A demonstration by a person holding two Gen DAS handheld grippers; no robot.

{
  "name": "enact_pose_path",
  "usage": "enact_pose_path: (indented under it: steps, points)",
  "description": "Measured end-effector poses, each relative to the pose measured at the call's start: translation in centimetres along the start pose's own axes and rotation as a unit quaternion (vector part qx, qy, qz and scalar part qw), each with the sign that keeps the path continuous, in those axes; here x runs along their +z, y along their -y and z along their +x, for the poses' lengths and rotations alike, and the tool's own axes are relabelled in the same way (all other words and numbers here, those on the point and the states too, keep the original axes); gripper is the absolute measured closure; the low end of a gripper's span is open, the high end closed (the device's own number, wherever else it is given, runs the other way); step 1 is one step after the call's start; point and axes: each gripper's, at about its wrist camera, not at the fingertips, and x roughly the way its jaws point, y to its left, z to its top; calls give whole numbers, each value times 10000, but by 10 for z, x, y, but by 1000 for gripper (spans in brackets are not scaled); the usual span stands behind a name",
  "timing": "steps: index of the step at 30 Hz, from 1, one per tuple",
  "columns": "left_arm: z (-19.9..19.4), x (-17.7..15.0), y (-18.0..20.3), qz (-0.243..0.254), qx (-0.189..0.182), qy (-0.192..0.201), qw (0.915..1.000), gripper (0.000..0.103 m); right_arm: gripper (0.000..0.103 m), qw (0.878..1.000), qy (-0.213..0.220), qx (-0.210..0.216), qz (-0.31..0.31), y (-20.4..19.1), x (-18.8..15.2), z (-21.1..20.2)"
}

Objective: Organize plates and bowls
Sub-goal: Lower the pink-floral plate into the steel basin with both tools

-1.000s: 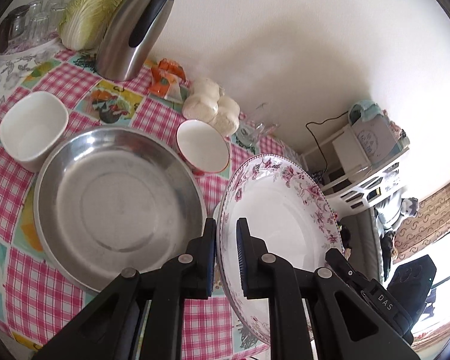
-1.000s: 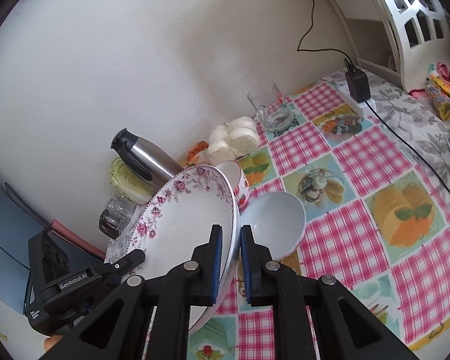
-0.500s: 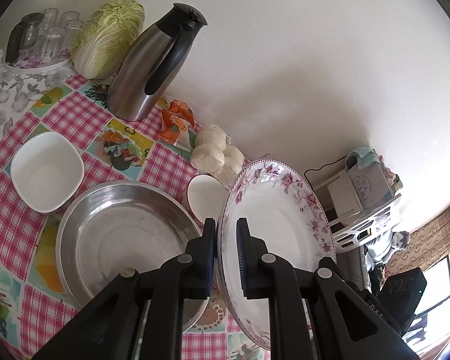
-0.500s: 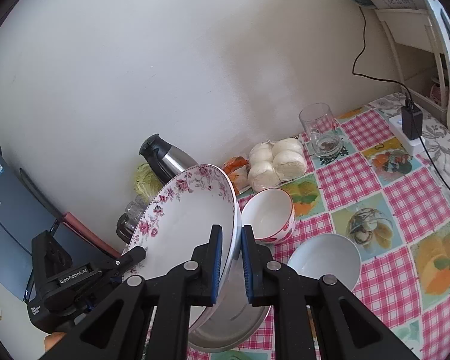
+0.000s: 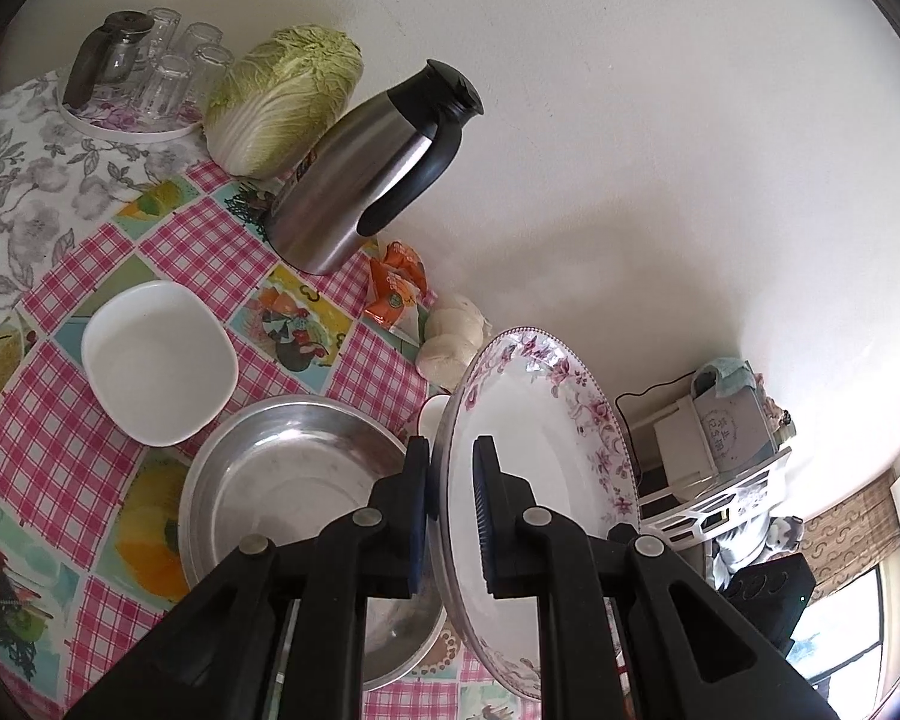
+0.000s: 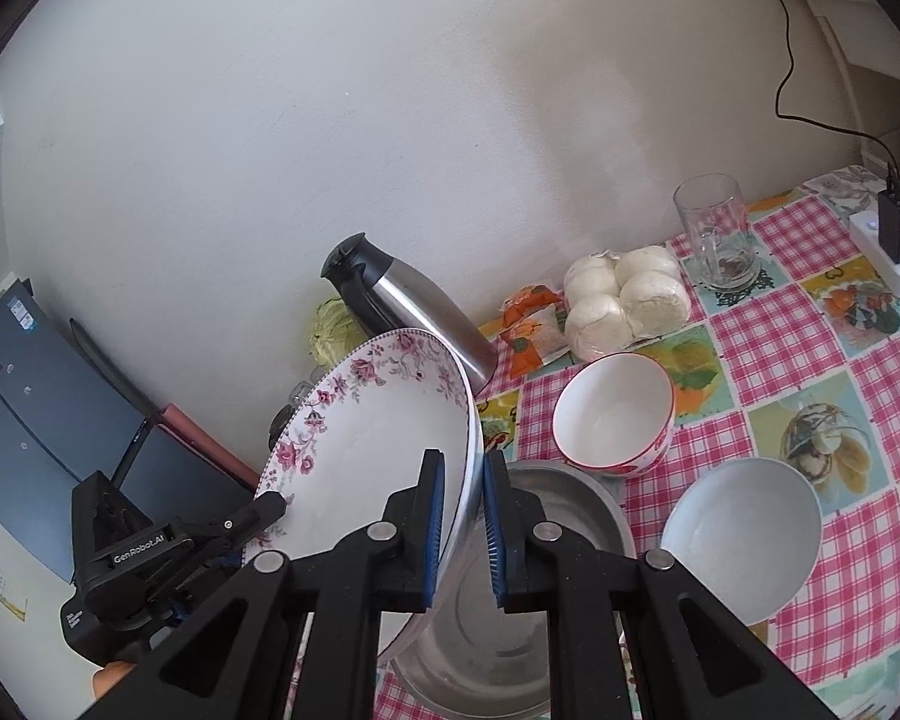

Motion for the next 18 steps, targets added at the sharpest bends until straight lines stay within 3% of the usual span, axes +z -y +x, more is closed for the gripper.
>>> enact_pose_path:
  steps: [7,18]
  points:
    - [-12,-1,-19,-201,105,59,9997,90,88,9998,-73,171,-24,-13,-8,12]
    - [-3,-7,-43,-493,232,-143,9984,90,88,9988,-463,64,136,-3,-20,34]
